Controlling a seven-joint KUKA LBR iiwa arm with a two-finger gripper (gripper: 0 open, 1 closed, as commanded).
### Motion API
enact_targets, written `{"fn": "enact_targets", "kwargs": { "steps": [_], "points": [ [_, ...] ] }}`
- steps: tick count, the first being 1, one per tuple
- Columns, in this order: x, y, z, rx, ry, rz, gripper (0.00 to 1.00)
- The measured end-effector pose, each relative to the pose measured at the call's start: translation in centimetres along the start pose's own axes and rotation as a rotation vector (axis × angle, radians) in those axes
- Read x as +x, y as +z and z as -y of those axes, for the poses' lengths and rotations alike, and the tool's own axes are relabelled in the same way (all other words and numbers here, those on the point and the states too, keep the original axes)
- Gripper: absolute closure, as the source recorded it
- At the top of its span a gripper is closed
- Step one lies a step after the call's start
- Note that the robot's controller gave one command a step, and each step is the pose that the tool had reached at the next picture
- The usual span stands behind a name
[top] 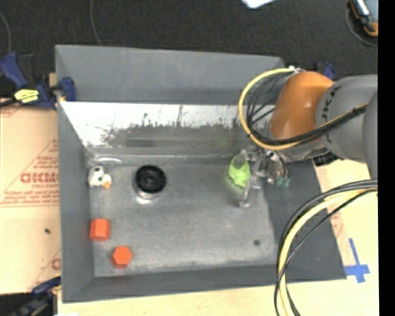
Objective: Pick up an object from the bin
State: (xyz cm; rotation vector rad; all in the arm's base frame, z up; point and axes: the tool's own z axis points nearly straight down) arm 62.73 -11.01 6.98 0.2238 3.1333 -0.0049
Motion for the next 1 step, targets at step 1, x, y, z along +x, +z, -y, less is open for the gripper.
{"fn": "enact_targets", "kwargs": {
  "steps": [1],
  "points": [
    [-2.85, -0.28, -0.55, 0.002, -0.413, 0.024, 0.00]
  ]
}}
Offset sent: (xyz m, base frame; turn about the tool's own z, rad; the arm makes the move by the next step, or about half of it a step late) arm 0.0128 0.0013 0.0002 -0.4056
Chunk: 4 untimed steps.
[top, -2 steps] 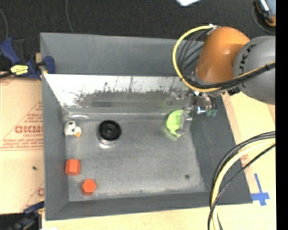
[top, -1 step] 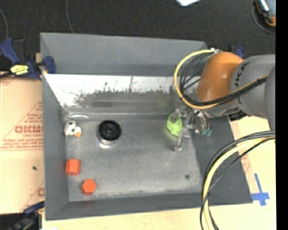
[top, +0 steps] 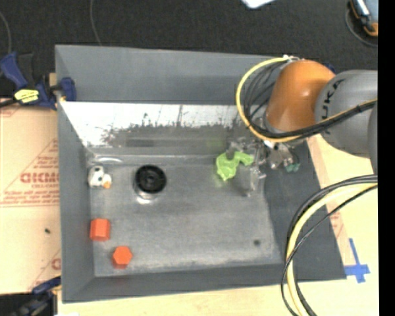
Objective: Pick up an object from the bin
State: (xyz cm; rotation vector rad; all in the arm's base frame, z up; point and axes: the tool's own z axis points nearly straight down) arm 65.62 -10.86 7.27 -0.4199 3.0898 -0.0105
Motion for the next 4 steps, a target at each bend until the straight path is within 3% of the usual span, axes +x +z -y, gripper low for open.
{"fn": "enact_targets", "kwargs": {
  "steps": [1, 4],
  "points": [
    [1.39, -0.02, -0.24, -0.004, 0.008, -0.016, 1.00],
    [1.33, -0.34, -0.19, -0.003, 0.009, -0.013, 1.00]
  ]
}}
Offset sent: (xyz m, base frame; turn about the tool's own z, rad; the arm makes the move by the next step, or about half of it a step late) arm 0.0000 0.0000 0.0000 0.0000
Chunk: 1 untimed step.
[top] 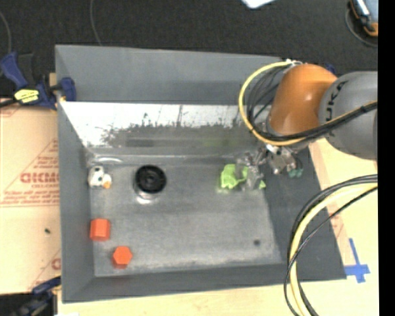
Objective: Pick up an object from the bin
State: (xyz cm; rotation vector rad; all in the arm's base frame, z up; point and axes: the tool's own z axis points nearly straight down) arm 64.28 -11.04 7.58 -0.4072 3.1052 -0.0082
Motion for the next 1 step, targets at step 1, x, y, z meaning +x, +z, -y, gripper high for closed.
{"fn": "enact_targets", "kwargs": {
  "steps": [1],
  "points": [
    [-0.03, -0.28, 0.03, 0.001, 0.000, 0.002, 1.00]
  ]
}}
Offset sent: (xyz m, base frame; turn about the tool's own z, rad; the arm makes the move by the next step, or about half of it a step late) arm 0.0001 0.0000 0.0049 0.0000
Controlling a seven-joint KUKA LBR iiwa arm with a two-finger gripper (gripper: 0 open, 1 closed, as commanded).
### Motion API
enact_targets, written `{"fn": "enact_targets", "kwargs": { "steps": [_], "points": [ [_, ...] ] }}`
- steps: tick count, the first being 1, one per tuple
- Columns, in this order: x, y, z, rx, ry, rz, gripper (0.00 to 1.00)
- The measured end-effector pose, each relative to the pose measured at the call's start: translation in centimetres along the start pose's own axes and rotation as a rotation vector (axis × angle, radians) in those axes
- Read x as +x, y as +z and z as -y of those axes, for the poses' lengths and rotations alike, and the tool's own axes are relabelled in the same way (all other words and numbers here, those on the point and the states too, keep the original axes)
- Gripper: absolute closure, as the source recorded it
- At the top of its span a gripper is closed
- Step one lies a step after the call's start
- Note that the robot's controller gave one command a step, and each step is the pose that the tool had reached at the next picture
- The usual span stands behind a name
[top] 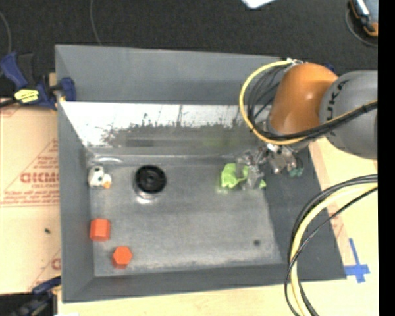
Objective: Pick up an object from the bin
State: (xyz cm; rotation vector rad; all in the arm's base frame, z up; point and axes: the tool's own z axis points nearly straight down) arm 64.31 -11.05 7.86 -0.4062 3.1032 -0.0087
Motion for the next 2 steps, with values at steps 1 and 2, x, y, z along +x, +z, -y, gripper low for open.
{"fn": "enact_targets", "kwargs": {
  "steps": [1, 2],
  "points": [
    [-0.06, -0.20, 0.03, 0.001, 0.000, 0.002, 1.00],
    [-0.01, -0.52, 0.02, 0.000, 0.000, 0.001, 1.00]
  ]
}}
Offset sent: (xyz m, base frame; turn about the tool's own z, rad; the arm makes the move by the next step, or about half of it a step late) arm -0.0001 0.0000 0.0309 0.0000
